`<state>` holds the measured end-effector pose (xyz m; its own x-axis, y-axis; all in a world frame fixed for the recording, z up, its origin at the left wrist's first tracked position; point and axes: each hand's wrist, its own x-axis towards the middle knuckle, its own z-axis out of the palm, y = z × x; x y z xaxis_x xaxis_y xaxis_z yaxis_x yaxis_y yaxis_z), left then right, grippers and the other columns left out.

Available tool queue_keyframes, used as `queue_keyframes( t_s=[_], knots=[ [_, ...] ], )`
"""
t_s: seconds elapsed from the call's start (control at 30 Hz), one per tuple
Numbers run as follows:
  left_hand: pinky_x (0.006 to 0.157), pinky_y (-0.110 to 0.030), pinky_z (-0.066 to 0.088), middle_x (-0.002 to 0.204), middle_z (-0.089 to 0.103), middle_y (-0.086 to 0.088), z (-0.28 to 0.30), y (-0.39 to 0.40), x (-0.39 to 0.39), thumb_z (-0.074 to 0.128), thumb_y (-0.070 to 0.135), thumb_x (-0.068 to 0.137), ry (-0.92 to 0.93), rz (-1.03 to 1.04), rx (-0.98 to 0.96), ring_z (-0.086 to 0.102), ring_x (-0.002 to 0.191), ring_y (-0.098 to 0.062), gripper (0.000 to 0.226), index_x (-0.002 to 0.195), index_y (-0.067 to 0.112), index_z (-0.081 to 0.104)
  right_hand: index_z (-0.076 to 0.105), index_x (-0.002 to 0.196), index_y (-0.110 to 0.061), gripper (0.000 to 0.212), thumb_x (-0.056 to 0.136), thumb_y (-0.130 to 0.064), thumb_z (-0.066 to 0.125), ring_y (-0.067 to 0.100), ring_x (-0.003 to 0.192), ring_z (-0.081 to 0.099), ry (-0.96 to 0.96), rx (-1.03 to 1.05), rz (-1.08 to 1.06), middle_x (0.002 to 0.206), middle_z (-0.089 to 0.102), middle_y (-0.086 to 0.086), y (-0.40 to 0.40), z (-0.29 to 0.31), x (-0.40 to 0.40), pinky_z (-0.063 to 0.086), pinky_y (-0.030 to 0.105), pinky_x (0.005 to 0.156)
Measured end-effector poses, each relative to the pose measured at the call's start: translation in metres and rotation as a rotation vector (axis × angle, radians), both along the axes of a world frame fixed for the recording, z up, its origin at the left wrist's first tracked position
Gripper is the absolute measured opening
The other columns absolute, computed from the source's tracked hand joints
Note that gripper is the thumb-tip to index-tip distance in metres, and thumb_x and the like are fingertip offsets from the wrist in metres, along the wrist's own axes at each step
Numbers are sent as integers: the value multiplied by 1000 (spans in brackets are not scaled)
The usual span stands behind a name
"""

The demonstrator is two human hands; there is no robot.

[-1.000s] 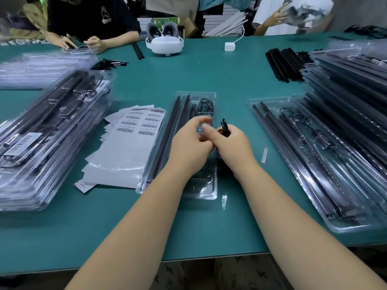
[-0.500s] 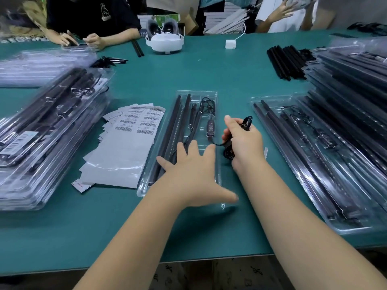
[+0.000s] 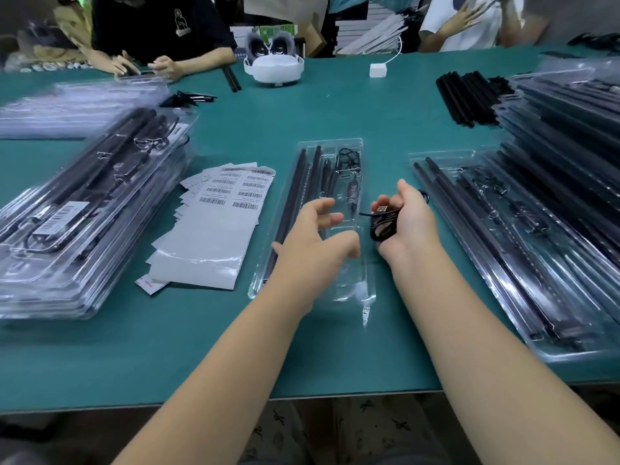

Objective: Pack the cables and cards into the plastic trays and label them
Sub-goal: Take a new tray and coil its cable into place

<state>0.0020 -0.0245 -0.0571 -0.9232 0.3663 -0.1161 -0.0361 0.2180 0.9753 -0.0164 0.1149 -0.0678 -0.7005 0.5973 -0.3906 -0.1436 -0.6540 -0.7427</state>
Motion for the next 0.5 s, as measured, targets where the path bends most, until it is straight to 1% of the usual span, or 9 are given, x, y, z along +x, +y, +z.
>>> queue_keyframes(
  t_s=[0.07,0.13,0.2,0.23,0.27,0.3,0.33,0.4,0.5],
  knots=[
    [112,-60,22,94,67,28,-1,1,-2,58,27,49,2,14,59,56,115,-13,52,97,46,50,39,53,-18,46,94,-31,56,16,63,52,-18,40,-6,52,58,-5,-4,2,1,42,27,68],
    [108,-51,33,91,69,25,-4,1,-2,58,21,51,14,37,140,61,103,-4,54,101,41,49,45,57,-17,40,93,-31,56,15,71,52,-46,137,-6,66,61,-4,-10,5,1,40,29,75],
    [87,-33,47,88,71,19,-7,0,-2,58,15,53,14,73,225,63,80,4,56,103,38,47,51,60,-17,36,93,-32,54,13,77,50,-105,249,16,78,59,-5,-16,9,3,36,31,76],
    [81,-30,48,87,71,19,-7,0,-2,58,14,53,19,84,236,62,76,3,56,104,37,47,56,61,-17,36,93,-33,52,11,78,48,-146,318,34,80,56,-6,-17,11,4,33,31,74],
    [86,-34,48,86,70,20,-7,0,-1,59,14,54,22,85,228,62,78,-1,57,103,38,46,61,65,-18,35,94,-33,49,8,76,45,-186,399,58,80,51,-7,-18,12,5,31,29,69],
    [98,-44,44,87,70,21,-7,1,0,59,15,54,30,78,206,62,84,-7,56,103,39,46,65,69,-18,35,95,-34,45,5,72,42,-219,484,83,79,47,-8,-18,13,6,29,28,63],
    [107,-55,34,87,69,23,-7,2,1,60,17,54,44,70,180,62,94,-14,56,103,41,45,66,74,-18,36,96,-34,43,3,69,39,-249,567,106,77,44,-10,-17,13,6,27,27,57],
    [109,-67,21,89,68,25,-5,3,3,60,20,55,71,53,143,59,110,-26,56,102,45,44,64,78,-15,38,97,-35,38,3,66,38,-294,683,141,74,44,-11,-15,16,6,24,27,54],
    [106,-72,20,88,67,26,-4,6,1,60,22,57,93,46,125,59,107,-26,55,101,48,42,59,77,-14,36,97,-35,37,9,63,39,-360,654,157,75,44,-3,-11,23,3,22,26,52]
  ],
)
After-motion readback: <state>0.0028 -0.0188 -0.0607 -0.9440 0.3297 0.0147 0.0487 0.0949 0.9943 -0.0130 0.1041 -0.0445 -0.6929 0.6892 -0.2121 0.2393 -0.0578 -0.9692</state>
